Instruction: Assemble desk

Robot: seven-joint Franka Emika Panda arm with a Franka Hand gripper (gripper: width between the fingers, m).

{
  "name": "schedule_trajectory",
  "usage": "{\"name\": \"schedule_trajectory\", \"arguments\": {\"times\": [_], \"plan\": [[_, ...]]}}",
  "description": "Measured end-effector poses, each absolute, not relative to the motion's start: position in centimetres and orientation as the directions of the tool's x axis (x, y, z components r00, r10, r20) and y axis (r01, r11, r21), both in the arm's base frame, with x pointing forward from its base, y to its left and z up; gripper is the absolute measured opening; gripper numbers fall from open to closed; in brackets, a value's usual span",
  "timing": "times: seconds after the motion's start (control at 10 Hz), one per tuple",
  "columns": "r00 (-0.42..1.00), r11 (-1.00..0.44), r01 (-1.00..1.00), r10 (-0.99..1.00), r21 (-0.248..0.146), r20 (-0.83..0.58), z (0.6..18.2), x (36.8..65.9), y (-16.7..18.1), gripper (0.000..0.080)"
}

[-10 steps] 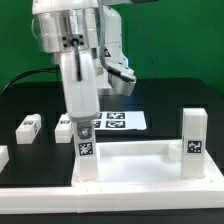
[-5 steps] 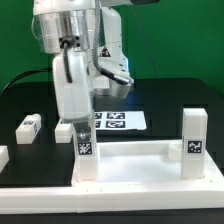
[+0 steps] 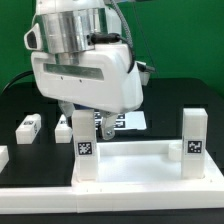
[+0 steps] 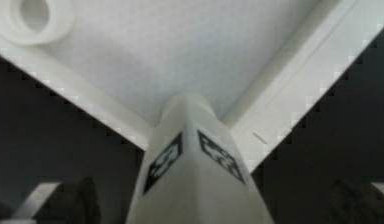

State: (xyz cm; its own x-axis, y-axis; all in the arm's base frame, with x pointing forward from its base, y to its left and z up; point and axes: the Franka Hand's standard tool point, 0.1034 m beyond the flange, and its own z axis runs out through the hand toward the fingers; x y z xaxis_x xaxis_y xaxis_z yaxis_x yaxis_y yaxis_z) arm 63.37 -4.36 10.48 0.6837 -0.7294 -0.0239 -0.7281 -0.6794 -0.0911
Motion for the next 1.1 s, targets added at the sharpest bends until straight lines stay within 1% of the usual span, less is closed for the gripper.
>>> {"name": "schedule_trajectory", "arguments": {"times": [0.1,0.2,0.3,0.4,0.6,0.7,0.8,0.9,1.1], "plan": [[0.710,-0.706,-0.702,-0.704,-0.092,-0.021,10.47,63.37,-4.36,0.0649],[0.828,-0.824,-0.559,-0.561,-0.092,-0.003,10.48,63.36,-4.66,0.0649],[0.928,-0.925,-0.369,-0.372,-0.092,0.007,10.44,63.32,-5.19,0.0649],[0.962,-0.958,-0.272,-0.272,-0.090,-0.012,10.17,63.24,-5.04,0.0649],[0.957,-0.953,-0.289,-0.289,-0.089,-0.013,10.14,63.24,-5.07,0.0649],[0.954,-0.950,-0.301,-0.301,-0.089,-0.014,10.12,63.23,-5.07,0.0561],[0.954,-0.949,-0.301,-0.301,-0.089,-0.014,10.11,63.23,-5.08,0.0377],[0.925,-0.920,-0.381,-0.380,-0.087,-0.022,10.10,63.22,-5.10,0.0287],[0.849,-0.845,-0.528,-0.527,-0.083,-0.036,10.09,63.22,-5.06,0.0287]]}}
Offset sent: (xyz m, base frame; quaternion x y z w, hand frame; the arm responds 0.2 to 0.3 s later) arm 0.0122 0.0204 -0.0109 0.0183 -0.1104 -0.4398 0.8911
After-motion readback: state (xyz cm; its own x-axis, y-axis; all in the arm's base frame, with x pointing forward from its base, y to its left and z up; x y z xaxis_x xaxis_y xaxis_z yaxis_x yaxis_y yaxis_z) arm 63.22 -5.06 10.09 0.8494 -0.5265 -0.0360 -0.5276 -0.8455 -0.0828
